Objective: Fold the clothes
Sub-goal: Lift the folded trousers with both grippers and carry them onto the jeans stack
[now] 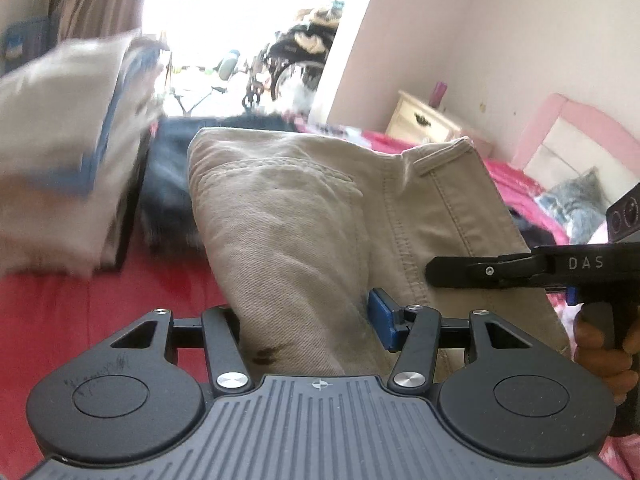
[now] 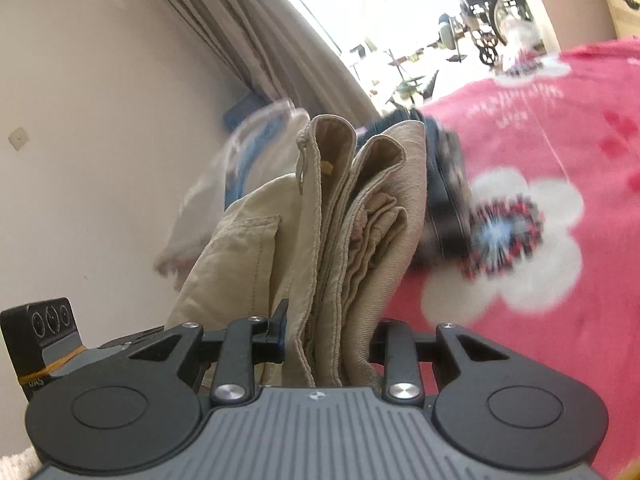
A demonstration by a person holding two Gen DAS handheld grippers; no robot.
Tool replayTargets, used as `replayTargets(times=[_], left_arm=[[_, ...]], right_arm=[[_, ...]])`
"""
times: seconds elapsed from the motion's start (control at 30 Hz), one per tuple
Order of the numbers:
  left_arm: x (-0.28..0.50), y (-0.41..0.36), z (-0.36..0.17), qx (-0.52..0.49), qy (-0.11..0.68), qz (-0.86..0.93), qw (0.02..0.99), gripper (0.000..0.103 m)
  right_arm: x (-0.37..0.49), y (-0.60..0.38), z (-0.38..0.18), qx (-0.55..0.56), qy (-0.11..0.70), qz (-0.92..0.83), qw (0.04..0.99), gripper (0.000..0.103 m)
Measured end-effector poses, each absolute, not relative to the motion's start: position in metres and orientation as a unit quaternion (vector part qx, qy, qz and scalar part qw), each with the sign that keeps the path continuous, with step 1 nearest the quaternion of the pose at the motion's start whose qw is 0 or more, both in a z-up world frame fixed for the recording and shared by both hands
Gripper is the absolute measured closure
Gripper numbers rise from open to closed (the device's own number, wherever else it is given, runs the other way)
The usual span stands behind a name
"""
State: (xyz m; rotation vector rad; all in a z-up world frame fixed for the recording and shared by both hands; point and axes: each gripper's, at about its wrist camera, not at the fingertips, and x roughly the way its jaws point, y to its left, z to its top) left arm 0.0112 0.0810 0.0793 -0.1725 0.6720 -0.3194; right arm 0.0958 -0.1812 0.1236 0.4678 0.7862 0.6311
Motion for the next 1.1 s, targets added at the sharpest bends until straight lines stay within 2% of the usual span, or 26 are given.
replayTargets(times=[0.2, 0.33, 0.67, 0.77, 0.93, 1.1], left_arm=[[0.08, 0.073, 0.12, -0.014, 0.288, -0.122, 0.95, 0.05], [0.14, 0.069, 0.131, 0.009, 0.295, -0.094, 0.951, 0.05], [0.248, 0.078, 0.097, 0.023, 0.332, -0.049, 0.942, 0.05], [0.263, 0.083, 0.083, 0.019, 0.341, -0.038, 0.939, 0.048], [0.281, 0.09, 0.054, 0.015, 0.367, -0.019, 0.93, 0.038], [0.282, 0.096, 0.061, -0.015, 0.374, -0.007, 0.927, 0.039]], right_arm=[[0.185, -0.165, 0.145, 0.246, 0.359, 0.296, 0.85, 0.072], [0.254, -0.147, 0.148, 0.246, 0.372, 0.292, 0.846, 0.072], [0.359, -0.115, 0.106, 0.246, 0.413, 0.277, 0.832, 0.072], [0.376, -0.111, 0.082, 0.257, 0.417, 0.271, 0.828, 0.072], [0.393, -0.11, 0.047, 0.251, 0.415, 0.263, 0.834, 0.071], [0.392, -0.117, 0.044, 0.256, 0.405, 0.271, 0.835, 0.071]])
